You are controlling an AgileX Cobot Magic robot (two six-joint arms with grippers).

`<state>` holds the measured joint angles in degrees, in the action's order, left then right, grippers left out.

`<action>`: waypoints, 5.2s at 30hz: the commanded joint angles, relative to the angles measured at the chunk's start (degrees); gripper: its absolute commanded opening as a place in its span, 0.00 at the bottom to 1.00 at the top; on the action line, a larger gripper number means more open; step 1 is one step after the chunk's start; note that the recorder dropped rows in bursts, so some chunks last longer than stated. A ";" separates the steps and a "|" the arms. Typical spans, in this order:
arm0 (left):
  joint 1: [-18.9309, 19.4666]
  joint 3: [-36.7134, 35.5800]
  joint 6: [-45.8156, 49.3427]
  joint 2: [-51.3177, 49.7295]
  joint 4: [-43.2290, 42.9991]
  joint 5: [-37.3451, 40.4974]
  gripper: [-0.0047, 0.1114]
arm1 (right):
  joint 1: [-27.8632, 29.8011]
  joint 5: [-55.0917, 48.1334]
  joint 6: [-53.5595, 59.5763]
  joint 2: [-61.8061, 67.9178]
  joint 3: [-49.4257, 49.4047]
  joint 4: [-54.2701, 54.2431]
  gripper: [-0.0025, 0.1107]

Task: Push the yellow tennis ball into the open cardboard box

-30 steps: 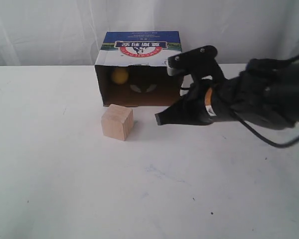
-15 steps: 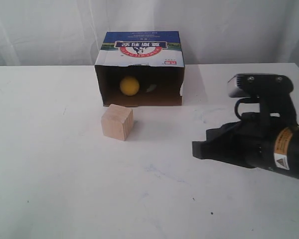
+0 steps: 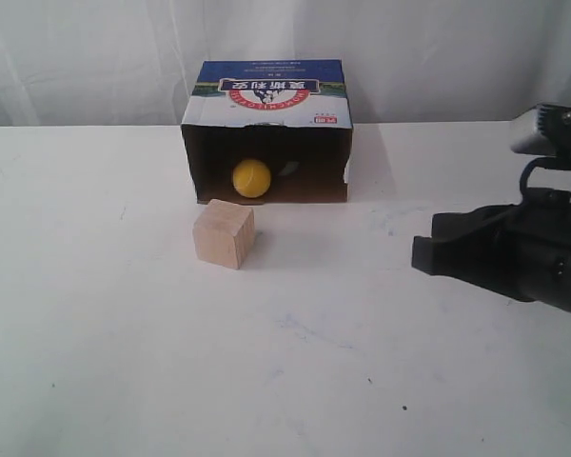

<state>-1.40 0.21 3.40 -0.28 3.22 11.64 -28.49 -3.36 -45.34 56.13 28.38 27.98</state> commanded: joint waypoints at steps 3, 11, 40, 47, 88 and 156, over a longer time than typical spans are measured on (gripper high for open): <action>0.16 -0.21 -0.43 0.28 0.24 -0.08 0.04 | 2.90 0.46 -0.17 -4.33 -0.45 0.04 0.02; 0.16 -0.21 -0.43 0.28 0.24 -0.08 0.04 | 9.15 -2.95 0.07 -10.27 -0.57 0.04 0.02; 0.16 -0.21 -0.43 0.28 0.24 -0.08 0.04 | 23.54 6.41 4.80 -51.90 -28.38 0.50 0.02; 0.16 -0.21 -0.43 0.28 0.24 -0.08 0.04 | 23.54 2.12 11.15 -55.20 -28.38 0.50 0.02; 0.16 -0.21 -0.43 0.28 0.24 -0.08 0.04 | 23.42 -0.68 47.14 -56.13 -28.38 -23.94 0.02; 0.16 -0.21 -0.43 0.28 0.24 -0.08 0.04 | 23.42 -13.86 50.13 -56.13 -28.38 -27.98 0.02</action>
<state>-1.40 0.21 3.40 -0.28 3.22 11.64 -5.27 -17.47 4.19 0.33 0.25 0.00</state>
